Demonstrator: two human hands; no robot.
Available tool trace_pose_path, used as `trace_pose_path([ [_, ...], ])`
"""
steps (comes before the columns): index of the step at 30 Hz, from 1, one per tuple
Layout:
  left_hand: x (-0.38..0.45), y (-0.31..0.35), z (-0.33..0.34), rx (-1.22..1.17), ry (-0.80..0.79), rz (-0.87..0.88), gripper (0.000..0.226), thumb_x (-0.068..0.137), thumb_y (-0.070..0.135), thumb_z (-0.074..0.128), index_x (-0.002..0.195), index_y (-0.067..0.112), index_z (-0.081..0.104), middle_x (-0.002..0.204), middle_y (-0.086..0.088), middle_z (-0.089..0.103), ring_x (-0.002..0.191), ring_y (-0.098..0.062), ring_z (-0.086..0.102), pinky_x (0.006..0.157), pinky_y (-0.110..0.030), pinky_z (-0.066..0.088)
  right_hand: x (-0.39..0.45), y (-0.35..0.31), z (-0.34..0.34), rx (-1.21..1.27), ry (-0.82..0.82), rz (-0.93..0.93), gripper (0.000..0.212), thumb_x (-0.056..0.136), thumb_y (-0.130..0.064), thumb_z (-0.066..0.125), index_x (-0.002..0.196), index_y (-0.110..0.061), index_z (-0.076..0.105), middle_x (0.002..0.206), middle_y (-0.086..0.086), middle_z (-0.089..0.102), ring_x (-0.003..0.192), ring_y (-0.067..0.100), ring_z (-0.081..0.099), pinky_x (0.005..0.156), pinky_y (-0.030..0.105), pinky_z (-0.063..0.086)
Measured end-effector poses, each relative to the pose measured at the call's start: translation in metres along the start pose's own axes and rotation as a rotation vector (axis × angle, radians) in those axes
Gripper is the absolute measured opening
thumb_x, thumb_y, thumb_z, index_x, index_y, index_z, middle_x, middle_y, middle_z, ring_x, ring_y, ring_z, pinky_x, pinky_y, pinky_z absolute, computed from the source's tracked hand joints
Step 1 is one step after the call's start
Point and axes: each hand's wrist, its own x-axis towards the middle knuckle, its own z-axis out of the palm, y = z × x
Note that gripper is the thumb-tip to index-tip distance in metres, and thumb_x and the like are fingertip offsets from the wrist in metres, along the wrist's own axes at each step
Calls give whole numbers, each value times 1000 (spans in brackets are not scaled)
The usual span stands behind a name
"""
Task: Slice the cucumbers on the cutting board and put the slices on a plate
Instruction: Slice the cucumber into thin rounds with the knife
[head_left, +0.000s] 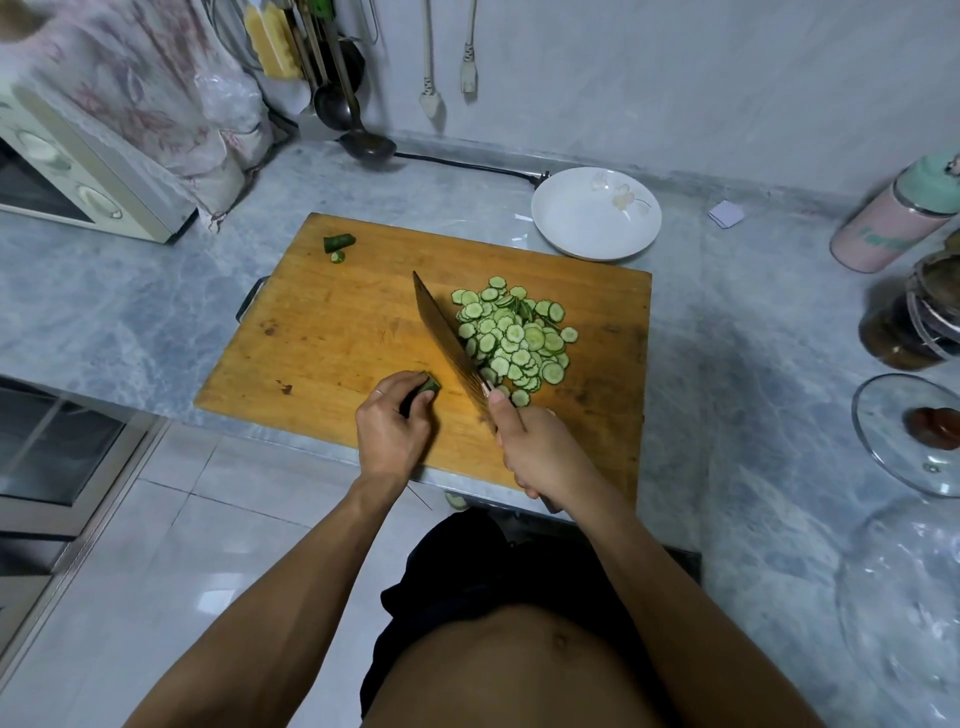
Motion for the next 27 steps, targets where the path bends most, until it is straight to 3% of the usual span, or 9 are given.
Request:
trace_pose_path([
  [8,1,-4,-1,-25,-19,-18,16,81,1,73,97,1,76,104,-9,72,91,-8,62,85,-1,39,-10,-9,7,-89,-11,-120,62,104,-55,25,76,-10,56,63,3,50,55,18,47,65,33,42],
  [13,-1,-6,1,-23,-11,-5,16,80,-2,72,96,-1,76,103,-12,72,89,-9,61,85,-2,40,-15,-12,10,-179,16,-172,68,106,-52,23,78,-3,62,78,15,64,76,28,60,73,38,46],
  [20,-1,-6,2,-33,-10,-6,16,80,-4,71,96,-2,76,103,-12,72,88,-11,63,85,0,40,-16,-10,8,-242,-14,-182,63,106,-52,23,62,-12,47,61,6,50,60,20,49,56,35,33],
  [24,-2,-4,2,-33,-10,-21,17,80,-5,71,97,-4,75,104,-14,72,89,-13,63,84,2,38,-14,-11,10,-250,-29,-162,64,106,-52,22,61,-13,45,59,4,48,56,17,48,53,33,32],
  [27,-1,-5,2,-35,-9,-12,18,80,-6,70,97,-3,75,105,-13,72,89,-10,63,85,1,39,-8,-18,11,-225,-50,-134,68,107,-51,21,57,-11,45,54,5,46,51,19,47,58,33,41],
])
